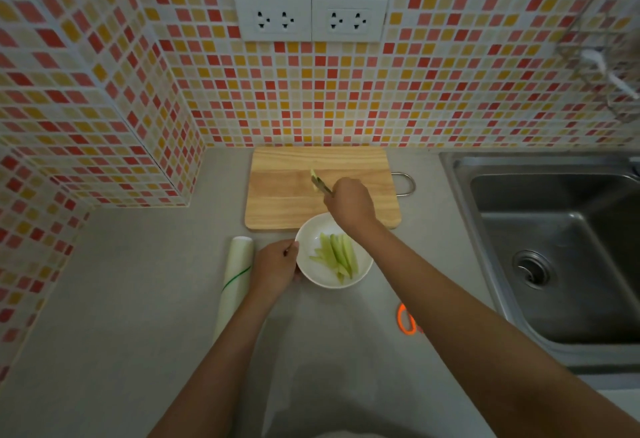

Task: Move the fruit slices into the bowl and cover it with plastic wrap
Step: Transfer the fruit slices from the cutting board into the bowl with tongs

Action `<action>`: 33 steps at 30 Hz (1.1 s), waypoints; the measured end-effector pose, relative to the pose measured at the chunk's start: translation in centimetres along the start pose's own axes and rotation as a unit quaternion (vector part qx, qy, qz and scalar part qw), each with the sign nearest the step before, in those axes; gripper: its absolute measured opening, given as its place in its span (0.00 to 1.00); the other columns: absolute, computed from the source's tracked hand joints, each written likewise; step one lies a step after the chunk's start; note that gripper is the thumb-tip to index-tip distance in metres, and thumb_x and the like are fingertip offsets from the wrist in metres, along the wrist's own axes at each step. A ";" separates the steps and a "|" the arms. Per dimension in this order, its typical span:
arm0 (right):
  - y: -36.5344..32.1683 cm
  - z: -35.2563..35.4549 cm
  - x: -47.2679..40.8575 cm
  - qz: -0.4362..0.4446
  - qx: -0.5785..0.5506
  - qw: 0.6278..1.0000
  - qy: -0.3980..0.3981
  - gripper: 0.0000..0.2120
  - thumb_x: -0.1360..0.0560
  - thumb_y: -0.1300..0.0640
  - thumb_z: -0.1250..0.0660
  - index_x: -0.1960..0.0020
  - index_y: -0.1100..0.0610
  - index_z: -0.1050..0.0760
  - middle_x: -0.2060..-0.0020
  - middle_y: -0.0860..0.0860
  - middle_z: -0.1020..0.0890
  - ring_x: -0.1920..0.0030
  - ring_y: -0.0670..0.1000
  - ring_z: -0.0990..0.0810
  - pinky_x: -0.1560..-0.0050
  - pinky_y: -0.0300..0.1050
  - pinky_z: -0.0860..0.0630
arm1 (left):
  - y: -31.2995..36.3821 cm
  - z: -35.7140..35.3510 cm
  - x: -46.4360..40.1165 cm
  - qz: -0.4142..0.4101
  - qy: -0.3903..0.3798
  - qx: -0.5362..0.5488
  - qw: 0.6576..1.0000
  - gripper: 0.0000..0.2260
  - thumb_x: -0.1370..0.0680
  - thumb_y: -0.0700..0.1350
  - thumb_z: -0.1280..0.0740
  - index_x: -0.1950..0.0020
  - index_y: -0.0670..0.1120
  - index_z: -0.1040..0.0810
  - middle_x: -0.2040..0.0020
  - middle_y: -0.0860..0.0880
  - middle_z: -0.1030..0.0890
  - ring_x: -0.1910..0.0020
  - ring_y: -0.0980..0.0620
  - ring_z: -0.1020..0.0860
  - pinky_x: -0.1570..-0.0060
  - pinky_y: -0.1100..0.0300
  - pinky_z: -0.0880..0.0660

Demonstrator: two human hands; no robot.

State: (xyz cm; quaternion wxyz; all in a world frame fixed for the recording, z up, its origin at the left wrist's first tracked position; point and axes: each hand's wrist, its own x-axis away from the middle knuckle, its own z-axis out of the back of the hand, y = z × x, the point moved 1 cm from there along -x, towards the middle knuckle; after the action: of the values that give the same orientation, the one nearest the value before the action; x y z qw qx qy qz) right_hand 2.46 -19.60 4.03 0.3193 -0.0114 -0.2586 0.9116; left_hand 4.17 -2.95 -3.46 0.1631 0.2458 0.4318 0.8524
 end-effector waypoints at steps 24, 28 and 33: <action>5.1 4.2 8.5 -0.133 -0.025 0.989 0.052 0.15 0.32 0.46 0.33 0.59 0.59 0.19 0.65 0.57 0.16 0.60 0.58 0.17 0.58 0.46 0.21 | 0.6 0.1 0.4 0.020 0.003 0.013 1.000 0.15 0.19 0.44 0.42 0.56 0.43 0.18 0.70 0.50 0.21 0.70 0.48 0.21 0.63 0.55 0.24; 7.3 4.2 1.9 -0.173 -0.025 0.980 0.096 0.15 0.28 0.47 0.32 0.57 0.60 0.18 0.63 0.54 0.17 0.58 0.58 0.17 0.63 0.42 0.27 | 0.7 0.1 0.4 0.023 0.003 0.023 0.999 0.14 0.18 0.43 0.43 0.55 0.45 0.19 0.70 0.52 0.21 0.74 0.55 0.21 0.74 0.65 0.28; 8.1 1.7 -3.0 -0.191 0.045 0.974 0.110 0.16 0.26 0.47 0.32 0.48 0.60 0.20 0.49 0.56 0.18 0.48 0.57 0.18 0.52 0.49 0.21 | 0.5 0.0 0.4 0.015 0.005 0.020 1.000 0.14 0.18 0.43 0.43 0.56 0.44 0.19 0.71 0.49 0.20 0.73 0.51 0.20 0.74 0.63 0.29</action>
State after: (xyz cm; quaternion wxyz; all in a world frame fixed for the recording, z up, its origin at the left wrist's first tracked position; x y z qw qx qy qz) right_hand -0.10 -27.51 1.17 0.5142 -0.0480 -0.1778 0.8376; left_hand 3.85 -3.02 -2.96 0.1431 0.2515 0.4457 0.8471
